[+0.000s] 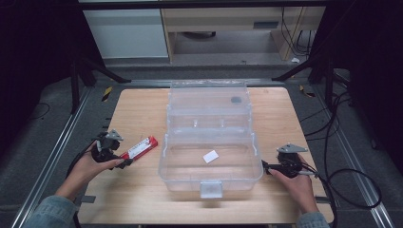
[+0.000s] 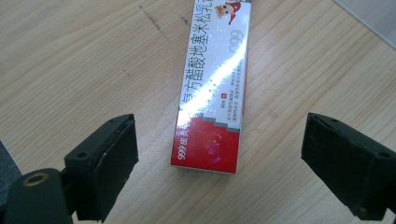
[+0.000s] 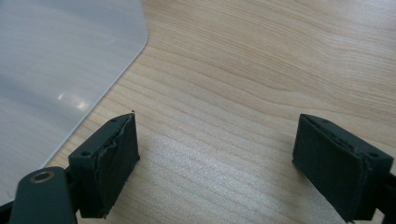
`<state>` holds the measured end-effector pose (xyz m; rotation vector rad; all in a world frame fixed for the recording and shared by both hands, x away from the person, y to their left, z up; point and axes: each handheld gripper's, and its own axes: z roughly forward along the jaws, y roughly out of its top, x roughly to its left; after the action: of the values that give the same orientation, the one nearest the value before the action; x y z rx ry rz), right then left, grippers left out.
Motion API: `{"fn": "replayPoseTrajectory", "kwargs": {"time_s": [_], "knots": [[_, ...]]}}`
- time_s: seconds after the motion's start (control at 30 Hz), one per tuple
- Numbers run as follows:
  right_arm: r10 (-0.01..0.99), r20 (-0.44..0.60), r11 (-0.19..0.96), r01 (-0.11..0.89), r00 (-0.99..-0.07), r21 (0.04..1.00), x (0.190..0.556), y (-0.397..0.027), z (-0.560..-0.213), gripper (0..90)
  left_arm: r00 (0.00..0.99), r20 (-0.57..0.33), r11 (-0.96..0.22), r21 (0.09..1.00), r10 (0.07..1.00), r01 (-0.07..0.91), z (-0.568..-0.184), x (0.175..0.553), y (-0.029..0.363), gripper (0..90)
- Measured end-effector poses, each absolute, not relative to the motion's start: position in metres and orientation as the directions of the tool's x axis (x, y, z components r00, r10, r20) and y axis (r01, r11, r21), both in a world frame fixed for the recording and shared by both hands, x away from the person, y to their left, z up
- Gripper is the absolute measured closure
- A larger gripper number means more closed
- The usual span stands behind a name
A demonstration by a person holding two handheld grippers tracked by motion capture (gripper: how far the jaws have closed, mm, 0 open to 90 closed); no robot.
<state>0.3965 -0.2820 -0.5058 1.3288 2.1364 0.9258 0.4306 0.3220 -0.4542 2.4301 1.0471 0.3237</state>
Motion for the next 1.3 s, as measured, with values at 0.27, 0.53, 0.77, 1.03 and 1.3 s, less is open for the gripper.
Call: {"fn": "replayPoseTrajectory", "kwargs": {"time_s": [0.27,0.53,0.77,1.03,1.3], "knots": [[0.902,-0.03,0.309,0.595,-0.43,0.742,0.396,-0.282,-0.506,14.5,0.711,0.04,-0.656,0.424,0.702,0.625,-0.452,0.444,0.314,15.1],[0.902,-0.031,0.31,0.595,-0.43,0.742,0.396,-0.282,-0.506,14.5,0.73,0.032,-0.69,0.357,0.683,0.63,-0.461,0.457,0.31,22.2],[0.902,-0.031,0.309,0.595,-0.43,0.742,0.396,-0.282,-0.506,14.5,0.743,0.032,-0.711,0.321,0.668,0.626,-0.468,0.462,0.306,32.1],[0.902,-0.031,0.309,0.595,-0.43,0.742,0.396,-0.282,-0.506,14.5,0.76,0.036,-0.733,0.299,0.648,0.611,-0.471,0.464,0.305,46.8],[0.902,-0.031,0.31,0.596,-0.431,0.741,0.396,-0.282,-0.506,14.5,0.792,0.043,-0.766,0.29,0.609,0.573,-0.47,0.458,0.303,48.9]]}}
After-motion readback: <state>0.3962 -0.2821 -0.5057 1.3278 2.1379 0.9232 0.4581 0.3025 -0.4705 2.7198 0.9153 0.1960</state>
